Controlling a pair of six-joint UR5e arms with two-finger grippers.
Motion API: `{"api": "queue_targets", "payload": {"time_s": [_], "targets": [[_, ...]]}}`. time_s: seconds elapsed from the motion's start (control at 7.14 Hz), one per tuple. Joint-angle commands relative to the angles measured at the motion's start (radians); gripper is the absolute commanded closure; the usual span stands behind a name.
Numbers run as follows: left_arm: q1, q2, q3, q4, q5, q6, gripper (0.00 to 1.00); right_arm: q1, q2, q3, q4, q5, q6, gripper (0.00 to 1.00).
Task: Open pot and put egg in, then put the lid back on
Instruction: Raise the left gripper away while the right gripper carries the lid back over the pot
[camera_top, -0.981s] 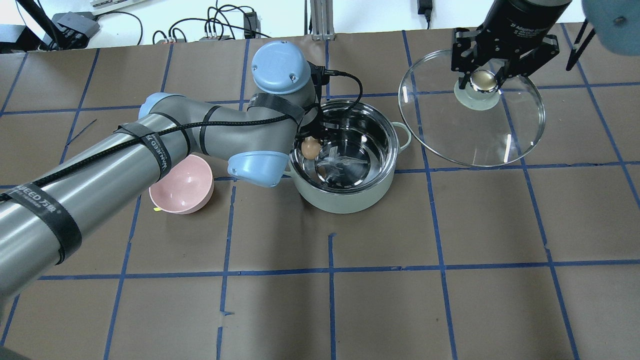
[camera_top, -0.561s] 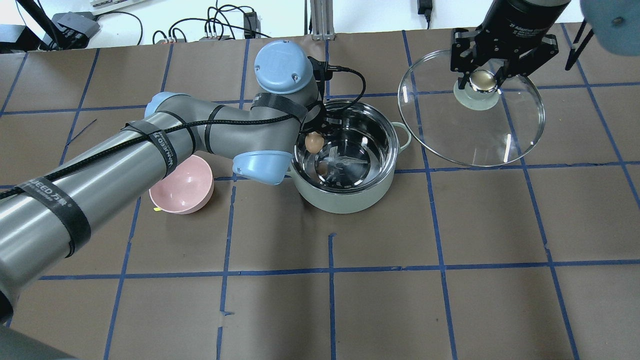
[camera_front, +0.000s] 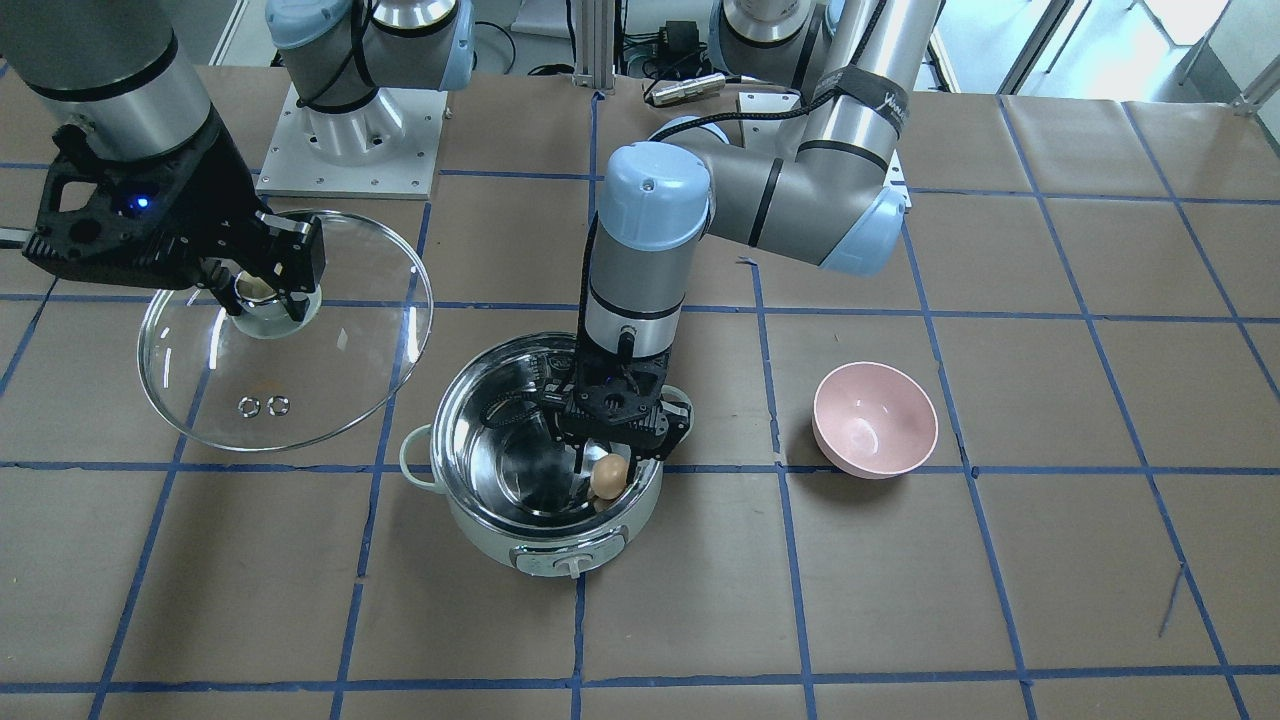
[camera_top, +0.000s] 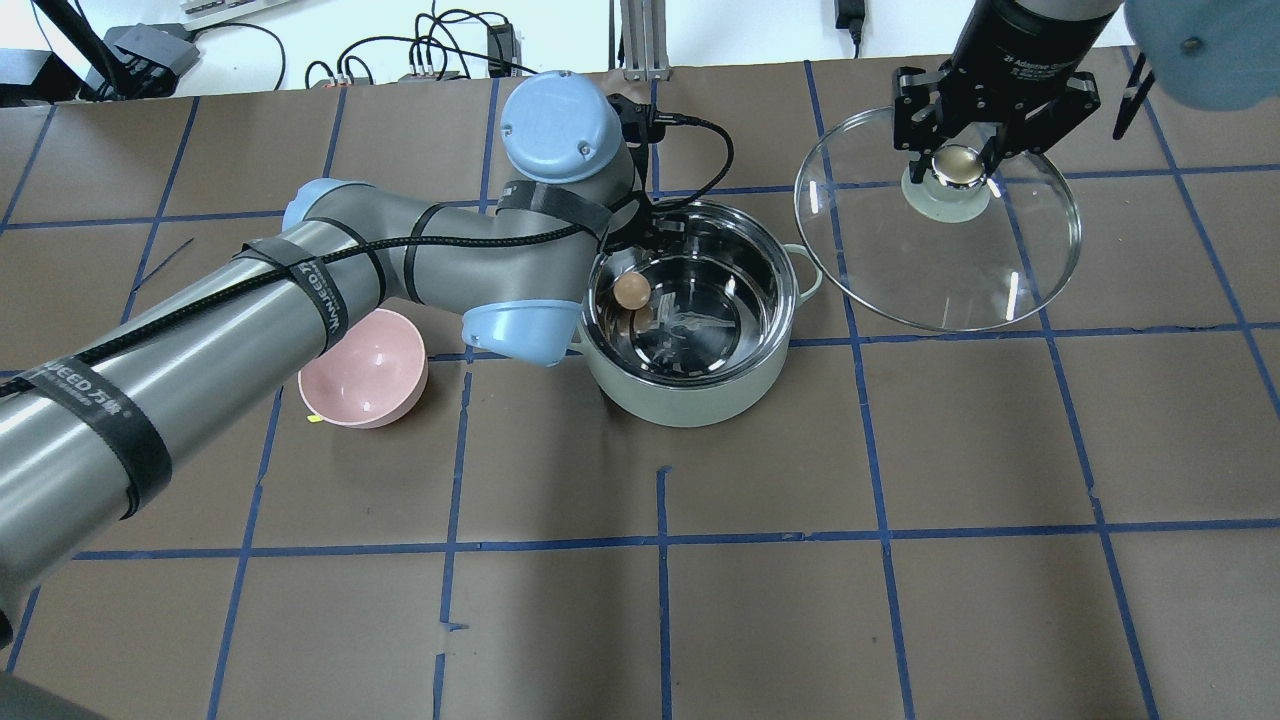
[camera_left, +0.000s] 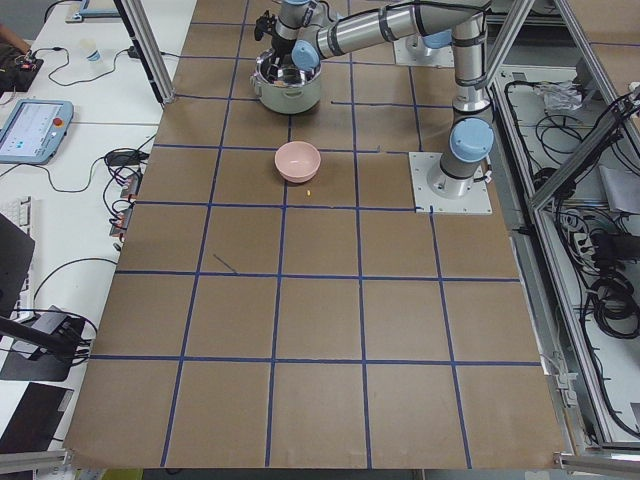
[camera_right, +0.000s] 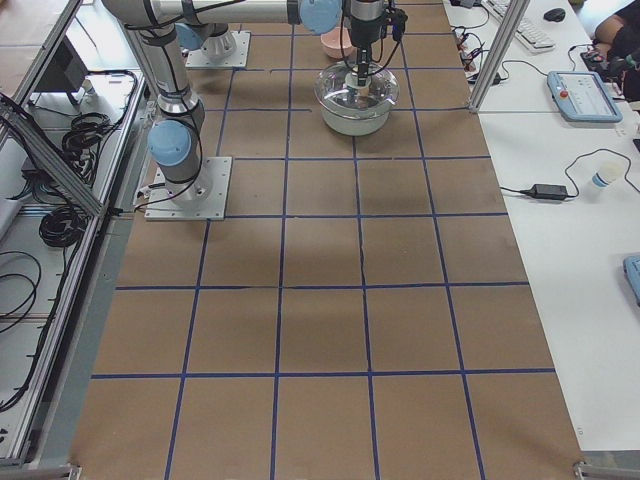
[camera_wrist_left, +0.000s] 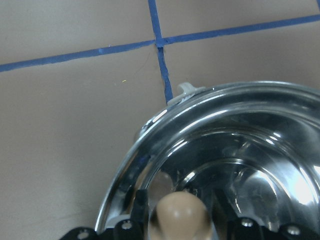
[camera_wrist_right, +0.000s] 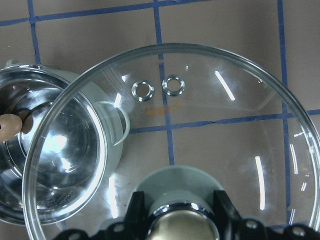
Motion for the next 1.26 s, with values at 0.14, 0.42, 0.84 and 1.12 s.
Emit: {"api": "queue_targets", "payload": {"time_s": [0.14, 0.42, 0.84, 1.12], "targets": [[0.1, 0.111, 0.003, -0.094, -0.004, 0.015, 0.1, 0.124, 0.086, 0.002, -0.102, -0.131, 0.018, 0.94], [0.188, 0.236, 0.003, -0.327, -0.005, 0.076, 0.05, 0.172, 0.123, 0.002, -0.141, -0.144, 0.046, 0.94], [0.327, 0.404, 0.066, -0.785, -0.001, 0.105, 0.0, 0.328, 0.236, -0.042, -0.243, -0.131, 0.159, 0.94], [0.349, 0.429, 0.156, -0.893, -0.001, 0.11, 0.0, 0.348, 0.256, -0.042, -0.261, -0.072, 0.239, 0.96]]}}
